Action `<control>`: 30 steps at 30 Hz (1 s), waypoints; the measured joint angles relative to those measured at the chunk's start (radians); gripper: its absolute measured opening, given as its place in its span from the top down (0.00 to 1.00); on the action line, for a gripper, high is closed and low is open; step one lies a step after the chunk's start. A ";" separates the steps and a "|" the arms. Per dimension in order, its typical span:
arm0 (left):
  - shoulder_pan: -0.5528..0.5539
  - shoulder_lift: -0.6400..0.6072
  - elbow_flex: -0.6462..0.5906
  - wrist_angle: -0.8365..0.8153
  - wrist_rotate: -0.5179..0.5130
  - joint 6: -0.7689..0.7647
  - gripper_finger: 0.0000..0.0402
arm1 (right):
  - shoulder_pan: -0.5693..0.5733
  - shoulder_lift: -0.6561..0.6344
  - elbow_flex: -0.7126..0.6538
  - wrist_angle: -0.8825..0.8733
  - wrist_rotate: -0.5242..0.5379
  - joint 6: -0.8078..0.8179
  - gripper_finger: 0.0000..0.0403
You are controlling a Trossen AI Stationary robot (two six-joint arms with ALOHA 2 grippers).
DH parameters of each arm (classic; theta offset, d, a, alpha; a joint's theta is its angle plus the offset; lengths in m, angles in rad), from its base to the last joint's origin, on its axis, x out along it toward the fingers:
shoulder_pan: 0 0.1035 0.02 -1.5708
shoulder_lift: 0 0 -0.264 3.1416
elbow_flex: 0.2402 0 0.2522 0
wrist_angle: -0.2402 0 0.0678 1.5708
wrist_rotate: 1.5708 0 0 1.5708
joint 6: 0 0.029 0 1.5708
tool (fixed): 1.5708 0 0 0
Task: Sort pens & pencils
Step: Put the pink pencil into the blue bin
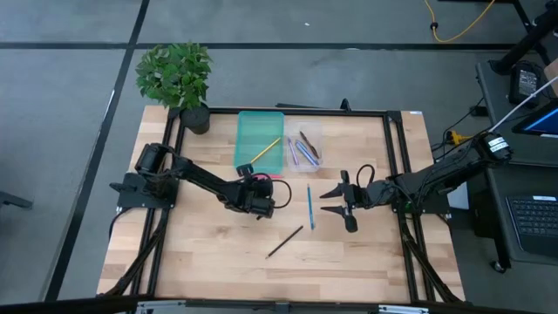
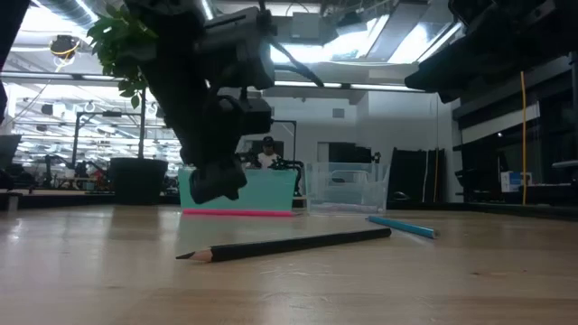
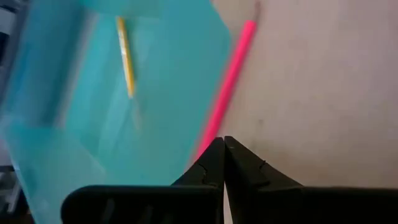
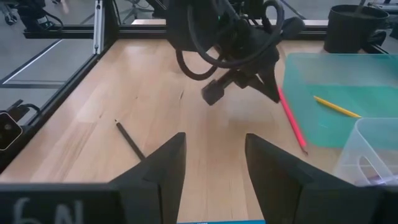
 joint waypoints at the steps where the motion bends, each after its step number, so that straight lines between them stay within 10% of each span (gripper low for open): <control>1: 0.000 0.000 -0.004 0.004 -0.017 0.010 1.00 | 0.000 0.000 0.000 0.000 0.000 0.000 0.59; 30: 0.167 0.019 -0.005 0.064 0.089 0.178 1.00 | 0.000 0.000 0.000 0.000 0.000 -0.020 0.59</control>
